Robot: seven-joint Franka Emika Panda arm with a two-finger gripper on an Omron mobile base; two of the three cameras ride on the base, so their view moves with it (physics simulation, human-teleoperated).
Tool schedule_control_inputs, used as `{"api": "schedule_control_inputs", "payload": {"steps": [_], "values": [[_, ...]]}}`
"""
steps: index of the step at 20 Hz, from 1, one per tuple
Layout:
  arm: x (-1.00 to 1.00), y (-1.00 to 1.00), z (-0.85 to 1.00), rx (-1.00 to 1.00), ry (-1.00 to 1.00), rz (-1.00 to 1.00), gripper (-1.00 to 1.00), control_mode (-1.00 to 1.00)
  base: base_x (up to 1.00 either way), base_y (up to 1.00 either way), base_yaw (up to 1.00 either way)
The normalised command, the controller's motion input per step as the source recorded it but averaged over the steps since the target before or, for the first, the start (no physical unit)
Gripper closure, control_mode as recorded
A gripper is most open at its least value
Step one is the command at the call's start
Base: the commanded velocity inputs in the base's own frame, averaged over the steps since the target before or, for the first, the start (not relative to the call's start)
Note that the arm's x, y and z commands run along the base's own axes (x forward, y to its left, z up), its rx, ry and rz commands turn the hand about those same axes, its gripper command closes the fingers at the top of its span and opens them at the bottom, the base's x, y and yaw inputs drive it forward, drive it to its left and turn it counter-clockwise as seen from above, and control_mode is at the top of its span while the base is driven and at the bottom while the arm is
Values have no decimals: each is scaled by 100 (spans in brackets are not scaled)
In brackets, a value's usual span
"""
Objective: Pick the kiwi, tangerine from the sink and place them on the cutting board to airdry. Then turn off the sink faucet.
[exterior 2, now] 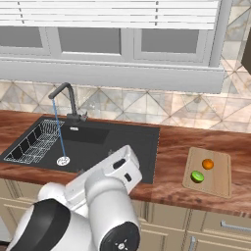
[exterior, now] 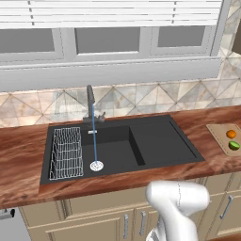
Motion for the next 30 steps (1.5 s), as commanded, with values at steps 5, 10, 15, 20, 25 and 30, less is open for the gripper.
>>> {"api": "schedule_control_inputs", "payload": {"steps": [5,10,15,20,25,30], "values": [[0,30,17,0,12,19,-100,-100,0,0,0],[-8,44,-3,0,2,18,-100,-100,0,0,0],[-8,39,-20,0,0,16,-100,-100,0,0,0],[-3,32,-23,0,0,10,-100,-100,0,0,0],[0,48,-17,-2,0,1,-100,-100,0,0,0],[6,49,-16,2,0,-6,-100,-100,0,0,0]]}}
